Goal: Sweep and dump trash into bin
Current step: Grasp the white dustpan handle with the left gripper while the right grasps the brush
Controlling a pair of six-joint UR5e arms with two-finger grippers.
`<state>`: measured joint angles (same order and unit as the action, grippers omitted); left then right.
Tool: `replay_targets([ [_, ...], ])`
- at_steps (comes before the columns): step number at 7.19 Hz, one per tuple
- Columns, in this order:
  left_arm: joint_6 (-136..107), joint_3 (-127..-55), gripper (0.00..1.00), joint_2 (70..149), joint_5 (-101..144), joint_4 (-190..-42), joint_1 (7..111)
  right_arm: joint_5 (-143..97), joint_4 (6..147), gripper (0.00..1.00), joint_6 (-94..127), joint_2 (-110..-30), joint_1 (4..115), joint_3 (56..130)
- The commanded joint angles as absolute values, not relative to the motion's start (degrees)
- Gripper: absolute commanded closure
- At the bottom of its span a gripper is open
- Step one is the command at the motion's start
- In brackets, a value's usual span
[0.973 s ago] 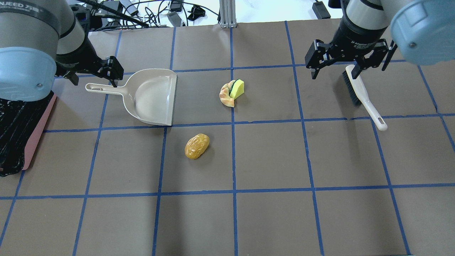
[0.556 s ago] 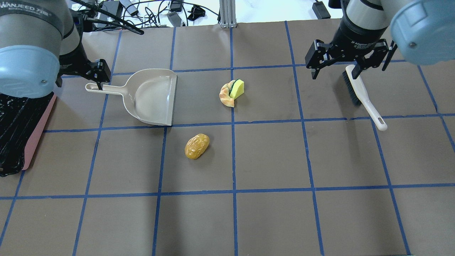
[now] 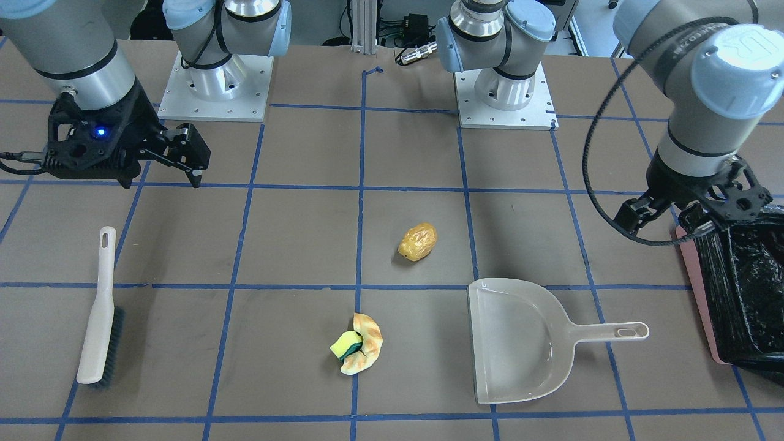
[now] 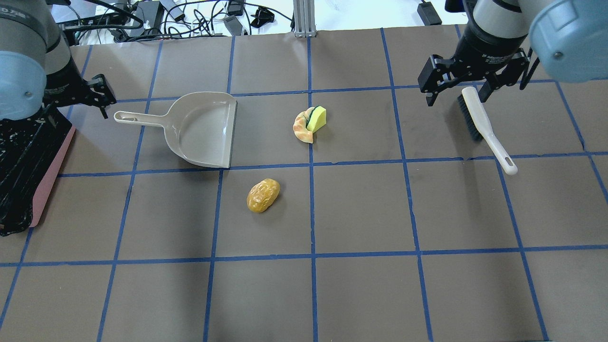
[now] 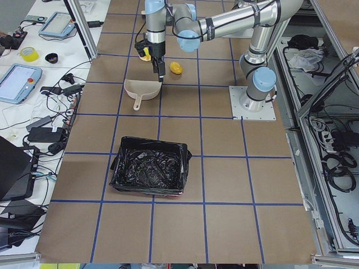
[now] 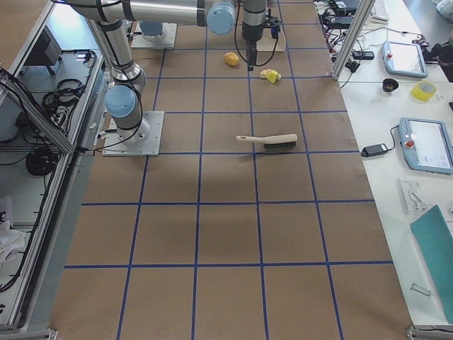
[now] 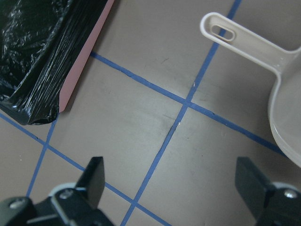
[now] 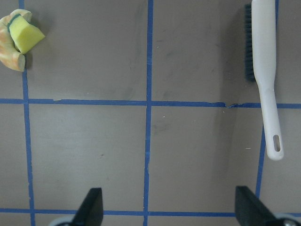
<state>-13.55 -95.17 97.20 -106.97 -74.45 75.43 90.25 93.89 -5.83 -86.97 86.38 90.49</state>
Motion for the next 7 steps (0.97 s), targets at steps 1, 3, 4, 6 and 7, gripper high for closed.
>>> replay_targets([
  [1,-27.1,-92.5,0.0,100.4,-106.2,-74.4,73.4,90.4,93.8,0.0,-8.3,-84.7,81.5,91.5],
  [3,-49.5,-88.5,0.0,105.7,-101.3,-72.6,73.4,91.0,95.8,0.0,-11.5,-82.7,77.7,92.8],
  [4,-54.3,-88.2,0.0,107.1,-101.1,-71.6,73.4,93.9,100.4,0.01,-17.3,-81.6,76.4,94.6],
  [6,-62.6,-87.0,0.0,109.1,-97.2,-71.5,73.4,94.0,104.5,0.0,-21.1,-80.4,72.4,98.2],
  [7,-66.8,-86.0,0.0,110.5,-96.4,-71.5,73.4,94.1,108.4,0.0,-22.6,-78.0,71.5,98.8],
])
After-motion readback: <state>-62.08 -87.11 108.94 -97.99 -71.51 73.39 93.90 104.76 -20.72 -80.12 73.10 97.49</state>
